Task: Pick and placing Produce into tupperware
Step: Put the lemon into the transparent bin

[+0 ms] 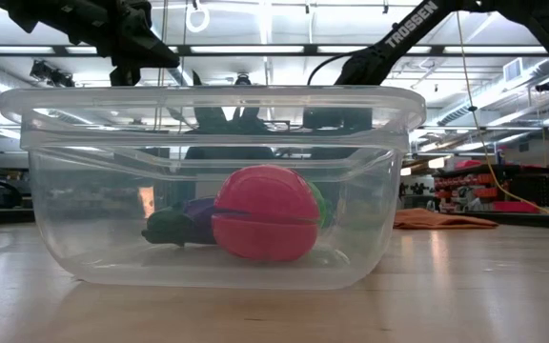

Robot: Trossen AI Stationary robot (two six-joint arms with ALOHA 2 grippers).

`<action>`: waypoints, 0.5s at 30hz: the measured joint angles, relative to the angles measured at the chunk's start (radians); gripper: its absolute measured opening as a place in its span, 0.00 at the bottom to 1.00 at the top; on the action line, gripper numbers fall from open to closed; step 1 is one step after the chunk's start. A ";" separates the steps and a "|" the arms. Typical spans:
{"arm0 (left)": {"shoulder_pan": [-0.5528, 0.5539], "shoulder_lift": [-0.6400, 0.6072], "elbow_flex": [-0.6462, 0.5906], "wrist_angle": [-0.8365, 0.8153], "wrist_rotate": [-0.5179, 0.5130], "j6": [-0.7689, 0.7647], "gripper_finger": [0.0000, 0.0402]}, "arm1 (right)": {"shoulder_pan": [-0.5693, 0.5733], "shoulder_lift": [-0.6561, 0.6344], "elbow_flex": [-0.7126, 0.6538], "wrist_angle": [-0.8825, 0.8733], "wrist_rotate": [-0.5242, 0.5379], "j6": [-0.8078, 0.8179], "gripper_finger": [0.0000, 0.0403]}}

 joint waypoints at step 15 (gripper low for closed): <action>0.000 0.000 0.000 0.000 0.000 0.000 0.07 | 0.000 0.000 0.000 -0.024 0.011 -0.007 0.48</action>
